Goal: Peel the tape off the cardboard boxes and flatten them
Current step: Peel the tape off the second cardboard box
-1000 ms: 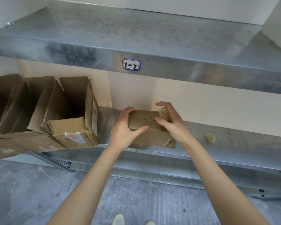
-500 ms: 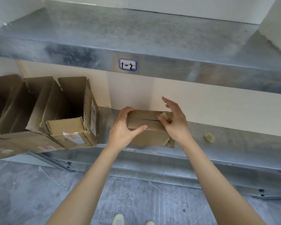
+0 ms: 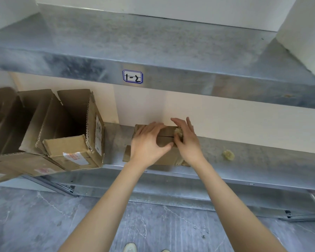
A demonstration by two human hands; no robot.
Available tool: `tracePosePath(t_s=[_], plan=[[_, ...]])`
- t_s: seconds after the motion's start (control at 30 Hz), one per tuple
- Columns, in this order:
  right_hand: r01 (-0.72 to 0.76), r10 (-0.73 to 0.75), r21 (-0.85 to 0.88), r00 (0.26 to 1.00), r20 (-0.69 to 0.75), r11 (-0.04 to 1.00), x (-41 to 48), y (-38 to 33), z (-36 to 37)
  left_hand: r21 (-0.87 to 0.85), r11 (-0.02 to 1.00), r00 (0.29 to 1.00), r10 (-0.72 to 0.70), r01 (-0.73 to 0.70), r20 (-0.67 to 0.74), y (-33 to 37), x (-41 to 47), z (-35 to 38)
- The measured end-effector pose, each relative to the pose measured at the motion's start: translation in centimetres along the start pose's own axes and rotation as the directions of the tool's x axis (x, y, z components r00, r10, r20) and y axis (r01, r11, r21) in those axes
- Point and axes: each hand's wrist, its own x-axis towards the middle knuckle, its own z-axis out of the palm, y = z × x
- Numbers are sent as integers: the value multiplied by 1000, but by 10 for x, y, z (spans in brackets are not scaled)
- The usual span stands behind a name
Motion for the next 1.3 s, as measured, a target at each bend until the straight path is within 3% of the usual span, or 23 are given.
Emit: tracePosePath(t_s=[0.23, 0.4, 0.53, 1.0, 1.3], plan=[[-17, 27, 228, 999, -42, 974, 3, 7, -38, 30, 1000, 1000, 1, -1, -18, -5, 0, 2], [-58, 71, 290, 997, -34, 955, -2, 21, -66, 33, 999, 1000, 3, -3, -16, -5, 1, 4], [-119, 118, 205, 993, 14, 972, -12, 26, -58, 28, 1000, 1000, 10, -9, -28, -6, 1, 4], [-60, 60, 16, 998, -25, 998, -21, 14, -51, 3, 1000, 1000, 4, -4, -22, -7, 0, 5], [-74, 77, 80, 996, -39, 994, -29, 13, -51, -47, 998, 999, -40, 41, 16, -7, 2, 3]])
